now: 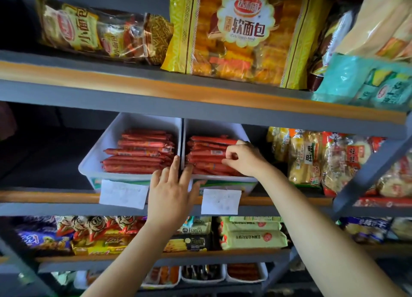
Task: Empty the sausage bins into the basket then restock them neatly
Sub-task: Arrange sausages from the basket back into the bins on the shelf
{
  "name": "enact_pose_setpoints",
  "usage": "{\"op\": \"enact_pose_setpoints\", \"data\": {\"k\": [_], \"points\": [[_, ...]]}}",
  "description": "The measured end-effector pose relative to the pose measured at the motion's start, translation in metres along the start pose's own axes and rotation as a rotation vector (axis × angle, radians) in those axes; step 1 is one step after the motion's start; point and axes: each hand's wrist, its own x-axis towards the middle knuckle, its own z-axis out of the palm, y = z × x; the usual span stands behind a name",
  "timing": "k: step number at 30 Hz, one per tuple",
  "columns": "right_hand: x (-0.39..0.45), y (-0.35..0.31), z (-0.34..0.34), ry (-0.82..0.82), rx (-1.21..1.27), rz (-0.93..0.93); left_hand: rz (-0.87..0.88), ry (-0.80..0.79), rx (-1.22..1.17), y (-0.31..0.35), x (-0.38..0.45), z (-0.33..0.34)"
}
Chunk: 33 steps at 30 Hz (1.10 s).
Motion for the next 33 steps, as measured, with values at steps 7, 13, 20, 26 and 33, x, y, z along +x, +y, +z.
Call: {"op": "enact_pose_setpoints", "data": {"k": [7,13,20,26,33], "points": [[0.007,0.000,-0.002,-0.065,0.012,-0.003,-0.001,0.081,-0.043,-0.002,0.002,0.001],[0.024,0.002,0.003,-0.183,-0.091,-0.057,-0.046,0.212,-0.149,-0.010,0.011,0.003],[0.037,0.004,0.005,-0.397,-0.030,0.023,-0.024,0.266,-0.120,-0.013,0.006,0.013],[0.033,0.000,0.017,-0.480,0.054,-0.071,-0.028,0.263,-0.113,-0.013,0.006,0.015],[0.050,0.002,0.013,-0.325,0.010,-0.095,-0.038,0.300,-0.128,-0.011,0.005,0.014]]}}
